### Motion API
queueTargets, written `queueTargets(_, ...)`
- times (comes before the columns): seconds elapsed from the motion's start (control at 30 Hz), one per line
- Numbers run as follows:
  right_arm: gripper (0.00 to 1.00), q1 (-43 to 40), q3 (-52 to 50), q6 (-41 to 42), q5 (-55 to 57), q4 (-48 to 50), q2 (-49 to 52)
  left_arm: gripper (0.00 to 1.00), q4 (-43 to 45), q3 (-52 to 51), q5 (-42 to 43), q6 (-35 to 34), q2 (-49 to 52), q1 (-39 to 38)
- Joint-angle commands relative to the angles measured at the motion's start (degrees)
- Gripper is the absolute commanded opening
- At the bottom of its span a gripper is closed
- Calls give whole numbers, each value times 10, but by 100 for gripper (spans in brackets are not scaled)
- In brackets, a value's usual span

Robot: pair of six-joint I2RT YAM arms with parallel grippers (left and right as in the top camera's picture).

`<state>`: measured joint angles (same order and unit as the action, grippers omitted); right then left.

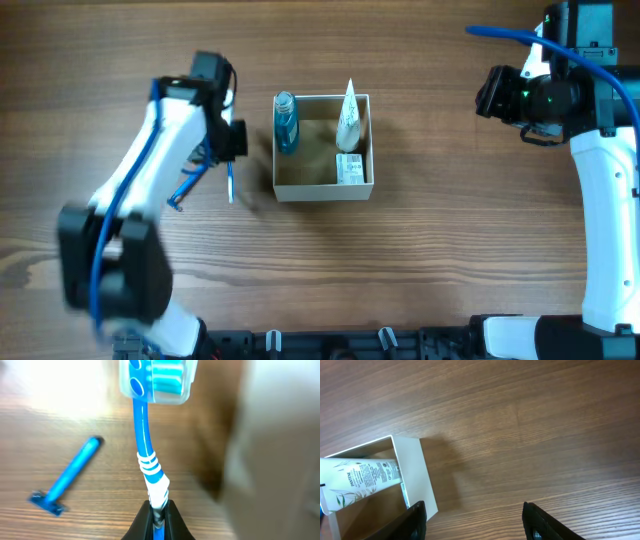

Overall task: Pack container
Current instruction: 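Carry the toothbrush into the box and release it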

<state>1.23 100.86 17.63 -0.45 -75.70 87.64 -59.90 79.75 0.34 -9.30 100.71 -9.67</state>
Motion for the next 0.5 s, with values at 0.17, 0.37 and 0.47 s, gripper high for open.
queueTargets(0.17,62,-2,1,-11,6,0,-9,4,30,21,44,237,-198,-95)
queueTargets(0.37,62,-2,1,-11,6,-2,-9,4,8,21,89,439,-195,-172)
queueTargets(0.47,62,-2,1,-11,6,-2,-9,4,1,20,92,546,-184,-202)
